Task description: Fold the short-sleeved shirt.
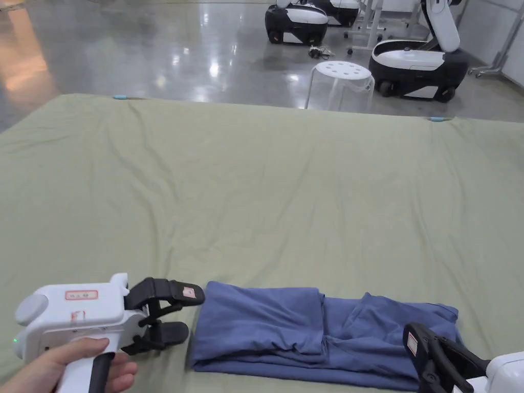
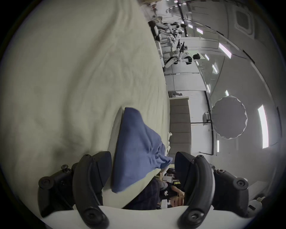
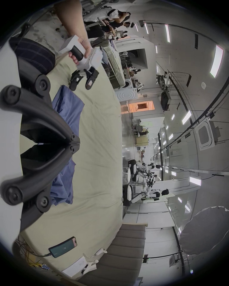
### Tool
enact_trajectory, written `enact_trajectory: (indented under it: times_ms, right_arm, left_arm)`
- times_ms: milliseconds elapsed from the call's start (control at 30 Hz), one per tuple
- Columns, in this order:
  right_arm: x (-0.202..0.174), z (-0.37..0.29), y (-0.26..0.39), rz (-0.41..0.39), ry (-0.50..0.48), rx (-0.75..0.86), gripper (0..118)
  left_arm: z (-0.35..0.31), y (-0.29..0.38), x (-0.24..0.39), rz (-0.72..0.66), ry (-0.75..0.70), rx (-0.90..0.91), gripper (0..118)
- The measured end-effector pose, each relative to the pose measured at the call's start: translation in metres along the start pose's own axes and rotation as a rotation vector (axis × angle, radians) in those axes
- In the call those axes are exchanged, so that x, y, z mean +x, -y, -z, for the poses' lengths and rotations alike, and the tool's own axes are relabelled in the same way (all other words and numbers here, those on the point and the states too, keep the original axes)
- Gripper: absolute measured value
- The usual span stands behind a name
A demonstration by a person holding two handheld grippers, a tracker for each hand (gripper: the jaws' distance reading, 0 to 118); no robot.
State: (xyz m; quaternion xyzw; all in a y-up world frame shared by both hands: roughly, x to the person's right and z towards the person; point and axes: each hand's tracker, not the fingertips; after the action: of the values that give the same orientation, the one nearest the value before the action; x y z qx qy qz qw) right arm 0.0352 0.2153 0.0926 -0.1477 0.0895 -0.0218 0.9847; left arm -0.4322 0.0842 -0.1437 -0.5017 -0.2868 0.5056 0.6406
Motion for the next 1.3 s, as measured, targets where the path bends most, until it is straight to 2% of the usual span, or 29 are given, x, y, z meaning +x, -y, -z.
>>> enact_trajectory:
  times_ms: [67, 167, 267, 300, 333, 367, 400, 467, 500, 633, 767, 900, 1000, 1100, 1233, 1300]
  right_arm:
    - [0.000, 0.003, -0.002, -0.004, 0.007, -0.001, 1]
    - [-0.001, 0.009, -0.005, -0.019, 0.023, -0.009, 1]
    - [0.000, 0.013, -0.007, -0.018, 0.033, -0.014, 1]
    - [0.000, 0.014, -0.008, -0.015, 0.034, -0.017, 1]
    - [-0.001, 0.014, -0.008, -0.016, 0.037, -0.020, 1]
    - [-0.001, 0.014, -0.007, -0.019, 0.037, -0.019, 1]
    - [-0.002, 0.013, -0.007, -0.024, 0.034, -0.018, 1]
    - [-0.003, 0.013, -0.008, -0.033, 0.028, -0.020, 1]
    - [-0.004, 0.012, -0.008, -0.040, 0.028, -0.022, 1]
    - [-0.003, 0.005, -0.009, -0.050, 0.021, -0.008, 2]
    - [-0.001, -0.002, -0.009, -0.051, 0.015, 0.019, 2]
    - [0.004, -0.007, -0.004, -0.014, -0.005, 0.049, 2]
    - [0.008, -0.012, 0.002, 0.010, -0.011, 0.056, 2]
    - [0.015, -0.019, 0.007, 0.033, -0.016, 0.054, 2]
    - [0.026, -0.030, 0.013, 0.053, 0.002, 0.069, 2]
    - [0.032, -0.037, 0.016, 0.053, 0.009, 0.068, 2]
  left_arm:
    - [0.026, 0.007, 0.000, 0.048, -0.055, -0.044, 84]
    - [0.060, 0.010, 0.002, 0.005, 0.097, -0.084, 84]
    - [0.087, 0.010, 0.002, -0.003, 0.104, -0.084, 83]
    - [0.090, 0.011, 0.004, 0.009, 0.102, -0.083, 78]
    - [0.090, 0.011, 0.005, 0.035, 0.053, -0.066, 51]
    - [0.090, 0.012, 0.007, 0.062, -0.032, -0.062, 11]
    - [0.094, 0.015, 0.009, 0.111, -0.185, -0.058, 10]
    - [0.087, 0.019, 0.007, 0.109, -0.078, -0.039, 10]
    - [0.082, 0.021, 0.011, 0.073, -0.111, -0.008, 10]
    - [0.049, 0.027, 0.027, 0.129, -0.142, 0.057, 10]
    - [-0.002, 0.024, 0.051, 0.273, -0.356, 0.165, 10]
    - [-0.028, 0.026, 0.063, 0.283, -0.512, 0.250, 10]
    - [-0.012, 0.048, 0.091, 0.350, -0.582, 0.264, 10]
    - [0.032, 0.083, 0.136, 0.508, -0.693, 0.288, 10]
    - [0.108, 0.134, 0.186, 0.668, -0.735, 0.366, 10]
    - [0.146, 0.147, 0.194, 0.673, -0.717, 0.352, 10]
